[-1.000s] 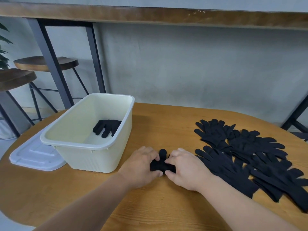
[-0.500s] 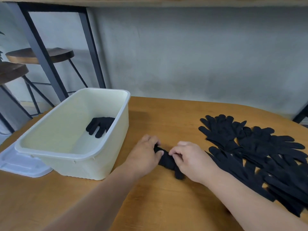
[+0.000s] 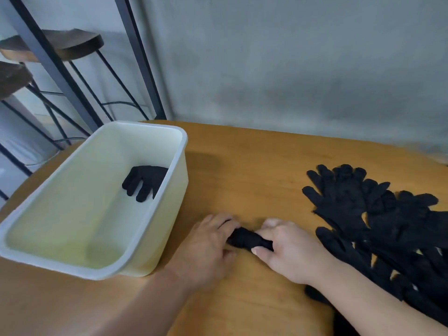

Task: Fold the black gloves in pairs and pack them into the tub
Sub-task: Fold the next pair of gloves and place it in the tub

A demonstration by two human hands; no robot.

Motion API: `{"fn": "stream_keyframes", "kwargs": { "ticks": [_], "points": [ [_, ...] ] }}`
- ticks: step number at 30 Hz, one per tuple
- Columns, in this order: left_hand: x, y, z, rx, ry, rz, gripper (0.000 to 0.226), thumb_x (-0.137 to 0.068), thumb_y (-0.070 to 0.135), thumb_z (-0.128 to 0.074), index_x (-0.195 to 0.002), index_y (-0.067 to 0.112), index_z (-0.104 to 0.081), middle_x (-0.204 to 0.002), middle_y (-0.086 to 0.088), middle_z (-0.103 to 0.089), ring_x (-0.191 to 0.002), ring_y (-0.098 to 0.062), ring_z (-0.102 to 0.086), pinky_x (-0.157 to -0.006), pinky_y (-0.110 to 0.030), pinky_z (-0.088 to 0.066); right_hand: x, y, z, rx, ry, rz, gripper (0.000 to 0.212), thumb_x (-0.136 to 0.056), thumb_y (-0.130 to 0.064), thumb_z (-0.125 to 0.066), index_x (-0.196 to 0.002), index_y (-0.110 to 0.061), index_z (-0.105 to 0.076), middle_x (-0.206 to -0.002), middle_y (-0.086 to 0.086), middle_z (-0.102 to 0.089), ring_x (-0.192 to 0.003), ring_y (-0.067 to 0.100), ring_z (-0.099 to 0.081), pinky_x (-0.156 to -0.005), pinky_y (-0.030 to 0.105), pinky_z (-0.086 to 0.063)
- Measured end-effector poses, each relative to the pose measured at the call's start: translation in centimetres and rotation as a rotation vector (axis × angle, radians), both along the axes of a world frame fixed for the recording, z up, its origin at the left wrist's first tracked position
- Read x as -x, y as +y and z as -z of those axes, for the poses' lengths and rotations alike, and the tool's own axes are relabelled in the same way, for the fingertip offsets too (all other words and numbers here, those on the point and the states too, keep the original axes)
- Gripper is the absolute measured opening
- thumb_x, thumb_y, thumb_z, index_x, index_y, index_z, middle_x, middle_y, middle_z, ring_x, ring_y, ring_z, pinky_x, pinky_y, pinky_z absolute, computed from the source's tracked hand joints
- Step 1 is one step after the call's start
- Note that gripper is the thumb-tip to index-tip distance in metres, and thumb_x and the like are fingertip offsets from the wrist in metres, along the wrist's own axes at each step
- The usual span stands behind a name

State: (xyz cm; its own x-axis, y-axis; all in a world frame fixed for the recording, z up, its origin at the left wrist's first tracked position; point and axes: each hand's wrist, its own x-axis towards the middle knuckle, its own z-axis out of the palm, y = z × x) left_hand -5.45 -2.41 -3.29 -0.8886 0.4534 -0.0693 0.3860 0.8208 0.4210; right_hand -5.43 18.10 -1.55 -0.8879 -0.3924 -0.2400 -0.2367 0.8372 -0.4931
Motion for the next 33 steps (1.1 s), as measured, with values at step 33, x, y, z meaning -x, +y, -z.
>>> {"fn": "stream_keyframes", "kwargs": {
  "ticks": [33],
  "points": [
    [10.7,-16.6,-14.2,0.589,-0.056,-0.15,0.018,-0.09,0.015,-0.049,-0.102,0.019,-0.062,-0.112,-0.002,-0.044,-0.093,-0.018,-0.04,-0.079,-0.027,-0.033,13.5,-24.5,-13.5,-0.441,-0.128,-0.268,0.014,-0.088,-0.009,-0.053,-0.077,-0.015,-0.06,-0.075,-0.002,-0.059,-0.07,0.02,-0.053,-0.054,0.027,-0.035]
  ]
}}
